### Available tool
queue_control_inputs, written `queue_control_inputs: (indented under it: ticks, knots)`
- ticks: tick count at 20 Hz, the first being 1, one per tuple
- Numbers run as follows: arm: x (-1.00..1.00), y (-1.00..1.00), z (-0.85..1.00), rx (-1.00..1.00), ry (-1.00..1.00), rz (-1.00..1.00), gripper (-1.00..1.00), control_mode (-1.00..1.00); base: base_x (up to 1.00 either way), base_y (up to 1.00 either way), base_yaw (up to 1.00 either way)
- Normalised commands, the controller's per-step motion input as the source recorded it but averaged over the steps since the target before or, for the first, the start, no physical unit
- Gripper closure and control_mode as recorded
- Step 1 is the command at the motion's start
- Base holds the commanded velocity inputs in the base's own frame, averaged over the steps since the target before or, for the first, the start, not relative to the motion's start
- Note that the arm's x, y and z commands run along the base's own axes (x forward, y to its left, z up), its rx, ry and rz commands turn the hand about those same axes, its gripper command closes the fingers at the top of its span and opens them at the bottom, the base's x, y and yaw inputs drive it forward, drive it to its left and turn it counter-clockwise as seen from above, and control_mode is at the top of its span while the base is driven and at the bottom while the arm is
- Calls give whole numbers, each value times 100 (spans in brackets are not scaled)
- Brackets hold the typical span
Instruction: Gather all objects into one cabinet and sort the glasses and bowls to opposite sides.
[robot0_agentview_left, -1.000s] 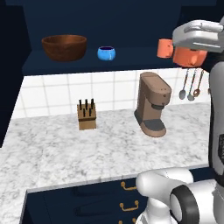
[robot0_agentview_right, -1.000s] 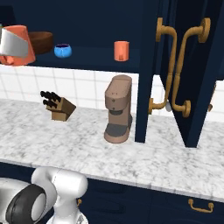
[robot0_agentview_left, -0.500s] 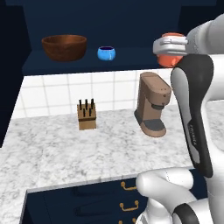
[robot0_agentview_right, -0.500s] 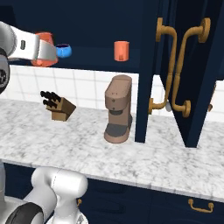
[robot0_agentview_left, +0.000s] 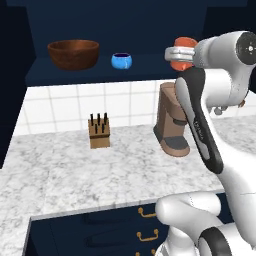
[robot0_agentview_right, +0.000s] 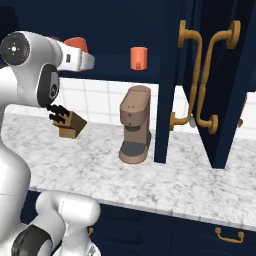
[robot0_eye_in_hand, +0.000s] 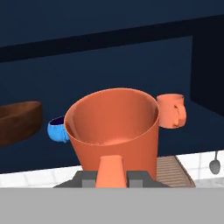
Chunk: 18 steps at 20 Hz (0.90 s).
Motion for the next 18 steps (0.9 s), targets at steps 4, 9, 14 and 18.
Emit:
queue_control_inputs:
  ticks: [4,9,14,18]
  knots:
    - [96,-3,-24,9,6,0,100,-100,0,0,0]
    - [87,-1,-20,11,12,0,100,-100,0,0,0]
    - [74,0,0,5,7,0,100,-100,0,0,0]
    - [16,0,-2,0,4,0,100,-100,0,0,0]
